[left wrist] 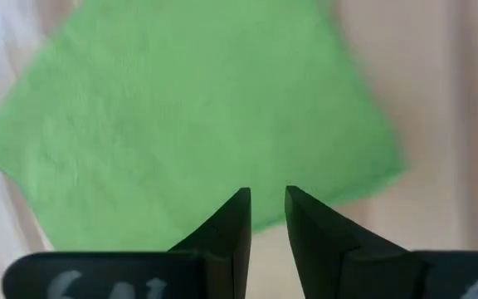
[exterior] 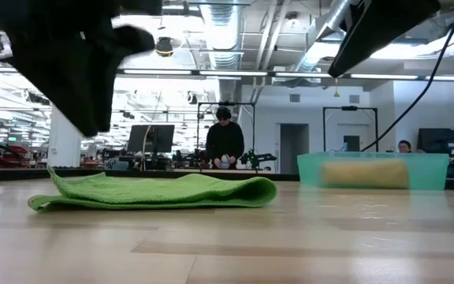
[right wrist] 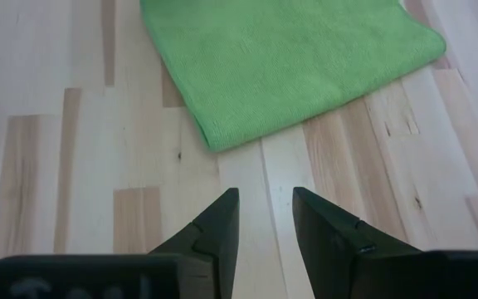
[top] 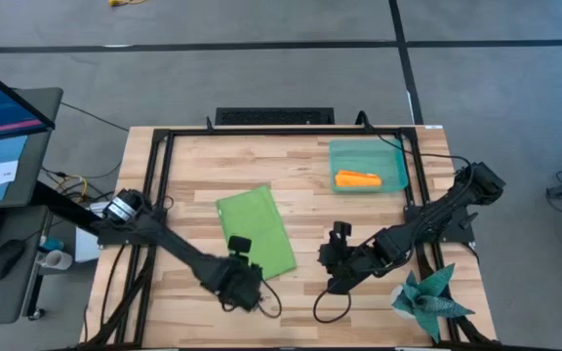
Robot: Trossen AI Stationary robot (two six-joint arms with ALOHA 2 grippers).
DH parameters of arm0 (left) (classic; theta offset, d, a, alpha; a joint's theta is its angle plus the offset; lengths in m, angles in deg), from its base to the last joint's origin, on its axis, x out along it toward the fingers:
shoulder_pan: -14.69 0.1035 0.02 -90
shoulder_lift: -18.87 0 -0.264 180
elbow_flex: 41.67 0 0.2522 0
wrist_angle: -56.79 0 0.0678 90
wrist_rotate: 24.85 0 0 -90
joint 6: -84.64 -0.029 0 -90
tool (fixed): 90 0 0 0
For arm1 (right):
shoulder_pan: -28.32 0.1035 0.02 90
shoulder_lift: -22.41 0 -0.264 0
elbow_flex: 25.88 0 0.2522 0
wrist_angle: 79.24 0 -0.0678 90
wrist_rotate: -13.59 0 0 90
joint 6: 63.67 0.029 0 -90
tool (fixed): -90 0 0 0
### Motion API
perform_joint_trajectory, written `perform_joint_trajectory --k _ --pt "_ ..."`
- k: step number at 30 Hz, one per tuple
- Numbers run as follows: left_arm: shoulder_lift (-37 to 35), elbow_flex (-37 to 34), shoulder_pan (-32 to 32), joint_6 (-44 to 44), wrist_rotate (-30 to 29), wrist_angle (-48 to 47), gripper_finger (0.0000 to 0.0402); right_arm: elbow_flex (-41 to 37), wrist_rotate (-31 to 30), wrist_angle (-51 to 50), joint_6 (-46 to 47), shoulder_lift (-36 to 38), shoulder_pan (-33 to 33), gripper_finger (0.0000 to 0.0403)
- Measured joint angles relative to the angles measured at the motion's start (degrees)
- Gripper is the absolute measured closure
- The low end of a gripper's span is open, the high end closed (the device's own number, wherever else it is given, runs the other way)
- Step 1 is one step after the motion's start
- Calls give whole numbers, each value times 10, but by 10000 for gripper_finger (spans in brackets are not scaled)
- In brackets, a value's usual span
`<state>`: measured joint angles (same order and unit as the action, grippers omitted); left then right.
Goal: Roll microfiber towels into tight, uniform cylinder then place into a basket
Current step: Fold the green towel
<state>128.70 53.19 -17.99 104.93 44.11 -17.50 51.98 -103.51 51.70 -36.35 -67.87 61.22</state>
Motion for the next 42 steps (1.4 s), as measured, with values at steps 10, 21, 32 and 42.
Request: perform_joint_trajectory --k 10,21,32,42 --pt "0 -43 -87 76 -123 149 331 0 -2 53 -14 0 1 267" --pt "0 -94 -90 154 -92 215 301 -8 -3 140 -141 -46 0 267" --pt "0 -169 -77 145 -94 298 236 -8 0 200 -188 -87 -16 267" --pt "-4 -211 -68 197 -98 337 260 -7 62 267 -233 -150 -26 267"
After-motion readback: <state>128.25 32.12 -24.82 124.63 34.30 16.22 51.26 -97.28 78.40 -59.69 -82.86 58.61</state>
